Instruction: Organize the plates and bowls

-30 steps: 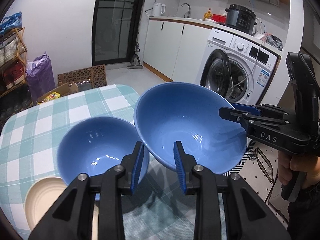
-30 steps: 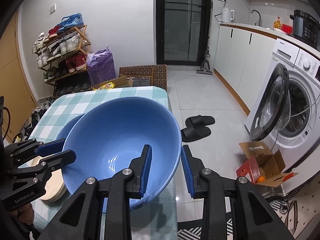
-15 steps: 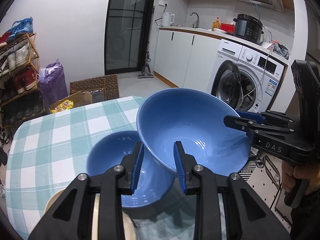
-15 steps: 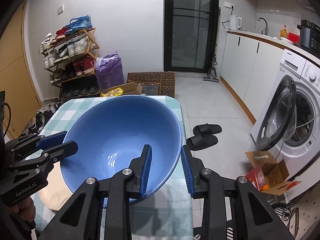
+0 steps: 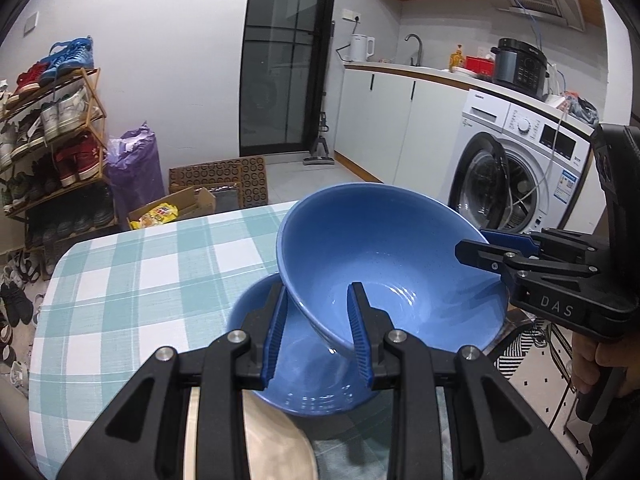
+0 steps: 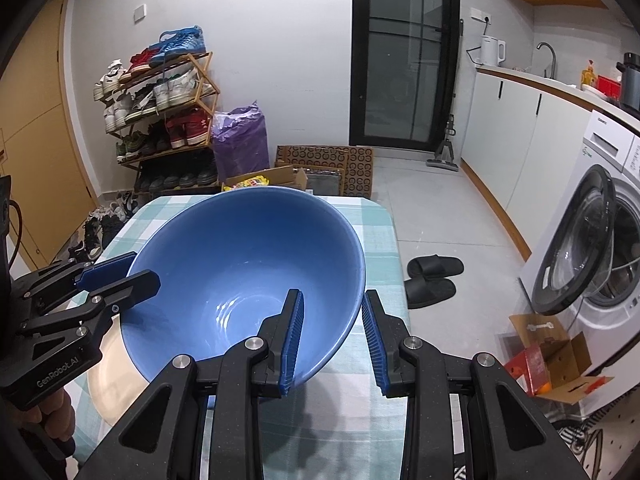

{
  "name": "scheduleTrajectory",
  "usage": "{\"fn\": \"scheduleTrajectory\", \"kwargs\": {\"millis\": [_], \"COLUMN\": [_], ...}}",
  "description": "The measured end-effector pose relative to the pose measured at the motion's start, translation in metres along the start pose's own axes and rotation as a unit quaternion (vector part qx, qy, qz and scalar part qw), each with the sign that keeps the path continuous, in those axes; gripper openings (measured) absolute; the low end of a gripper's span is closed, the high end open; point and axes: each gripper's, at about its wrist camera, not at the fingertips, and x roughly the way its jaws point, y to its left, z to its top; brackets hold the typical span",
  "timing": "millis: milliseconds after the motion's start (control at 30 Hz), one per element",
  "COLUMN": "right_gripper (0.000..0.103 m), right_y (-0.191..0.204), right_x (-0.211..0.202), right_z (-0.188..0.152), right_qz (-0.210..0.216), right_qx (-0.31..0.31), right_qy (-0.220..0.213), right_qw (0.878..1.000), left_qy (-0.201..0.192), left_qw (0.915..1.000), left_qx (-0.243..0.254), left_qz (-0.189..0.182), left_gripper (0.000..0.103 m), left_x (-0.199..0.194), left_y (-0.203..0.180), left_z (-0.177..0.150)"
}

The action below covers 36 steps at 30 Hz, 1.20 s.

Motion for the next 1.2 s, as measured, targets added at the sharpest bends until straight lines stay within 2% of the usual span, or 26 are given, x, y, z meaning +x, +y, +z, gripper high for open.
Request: {"fn": "scheduleTrajectory", "kwargs": {"millis": [433, 1200], "right_gripper": [0.031, 0.031], "right_y": [0.024, 0.045], "right_x": [0.021, 0.066], "right_z": [0.006, -0.001], "right_qz": [0.015, 0.019], "right_qx": [-0.015, -0.022], "right_qy": [0.009, 0.041], "right_qw": [1.0, 0.999], "left_qy": [-0.001, 0.032], "left_qw": [0.9996, 0.9981], "left_qx": [-0.007, -0.021], "left_qz": [0.028, 0.049], "left_gripper": [0.029, 0.029], "left_x": [0.003, 0.032], "left_y": [0.02, 0.04], "left_z": [-0.006, -0.026]}}
